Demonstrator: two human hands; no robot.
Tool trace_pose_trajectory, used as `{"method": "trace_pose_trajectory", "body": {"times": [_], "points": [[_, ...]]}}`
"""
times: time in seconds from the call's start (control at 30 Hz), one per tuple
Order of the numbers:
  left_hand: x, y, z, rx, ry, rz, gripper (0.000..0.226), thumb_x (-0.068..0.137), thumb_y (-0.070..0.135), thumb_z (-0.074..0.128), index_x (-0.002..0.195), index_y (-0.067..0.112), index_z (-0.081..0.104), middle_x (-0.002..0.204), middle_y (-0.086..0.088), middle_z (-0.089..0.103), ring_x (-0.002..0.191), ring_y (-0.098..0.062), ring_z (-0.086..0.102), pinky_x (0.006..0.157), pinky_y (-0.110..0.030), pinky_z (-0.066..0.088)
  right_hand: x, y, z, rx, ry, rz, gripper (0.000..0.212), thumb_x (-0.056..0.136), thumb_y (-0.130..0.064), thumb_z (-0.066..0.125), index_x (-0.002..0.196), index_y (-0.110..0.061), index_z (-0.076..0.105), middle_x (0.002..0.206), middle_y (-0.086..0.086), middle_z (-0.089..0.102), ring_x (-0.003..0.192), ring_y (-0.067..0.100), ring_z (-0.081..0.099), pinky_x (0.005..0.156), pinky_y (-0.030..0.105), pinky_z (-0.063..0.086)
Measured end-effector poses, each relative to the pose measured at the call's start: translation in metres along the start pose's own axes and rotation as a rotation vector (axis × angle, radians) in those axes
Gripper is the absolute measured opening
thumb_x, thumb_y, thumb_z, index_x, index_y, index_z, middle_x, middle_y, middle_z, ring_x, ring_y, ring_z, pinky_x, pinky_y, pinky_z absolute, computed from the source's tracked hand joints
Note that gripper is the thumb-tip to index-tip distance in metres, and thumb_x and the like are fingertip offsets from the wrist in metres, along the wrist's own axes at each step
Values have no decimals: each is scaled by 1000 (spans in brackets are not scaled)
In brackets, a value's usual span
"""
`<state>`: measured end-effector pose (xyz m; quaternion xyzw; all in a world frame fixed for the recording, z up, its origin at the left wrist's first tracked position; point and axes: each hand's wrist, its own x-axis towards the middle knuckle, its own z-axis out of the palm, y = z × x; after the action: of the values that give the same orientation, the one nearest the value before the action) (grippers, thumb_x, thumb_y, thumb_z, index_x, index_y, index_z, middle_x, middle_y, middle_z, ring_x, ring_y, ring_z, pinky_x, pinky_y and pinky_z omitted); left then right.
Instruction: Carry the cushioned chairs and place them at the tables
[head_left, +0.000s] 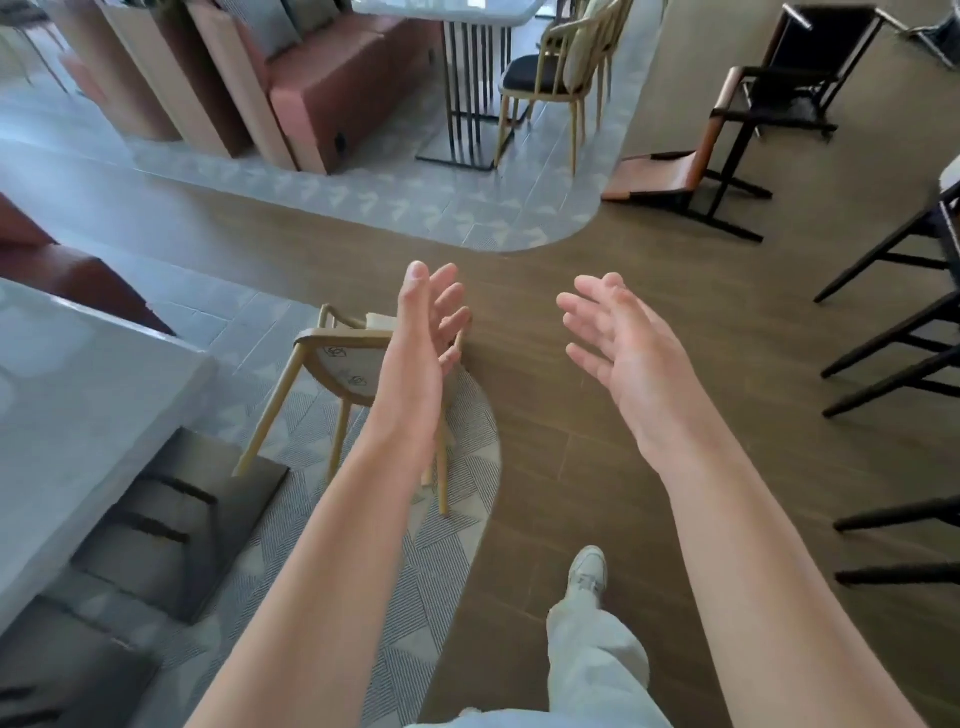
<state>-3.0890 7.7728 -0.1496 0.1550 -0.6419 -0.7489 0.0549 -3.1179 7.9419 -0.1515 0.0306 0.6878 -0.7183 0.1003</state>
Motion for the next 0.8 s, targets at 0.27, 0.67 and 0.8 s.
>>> {"method": "trace_pose_trajectory", "body": {"times": [0.27, 0.67, 0.8], "points": [[120, 30, 92, -25, 138, 39, 53, 103, 62, 27, 137, 37, 59, 134, 15, 63, 121, -2, 61, 115, -41, 36, 152, -56, -50, -12, -175, -8, 53, 104, -49, 38, 148, -20, 47, 133, -9, 62, 127, 5, 54, 112, 37, 43], [247, 37, 129, 18, 235, 14, 61, 97, 67, 25, 140, 36, 56, 138, 13, 61, 124, -4, 60, 117, -44, 35, 305, -69, -68, -11, -269, 60, 54, 105, -49, 37, 149, -18, 45, 135, -6, 61, 129, 8, 54, 113, 39, 43], [321, 33, 141, 12, 210, -4, 62, 98, 67, 24, 141, 36, 55, 138, 12, 61, 124, -5, 59, 117, -45, 34, 372, -72, -69, -63, -243, 55, 55, 104, -50, 37, 148, -19, 45, 132, -9, 62, 128, 6, 54, 112, 38, 43]]}}
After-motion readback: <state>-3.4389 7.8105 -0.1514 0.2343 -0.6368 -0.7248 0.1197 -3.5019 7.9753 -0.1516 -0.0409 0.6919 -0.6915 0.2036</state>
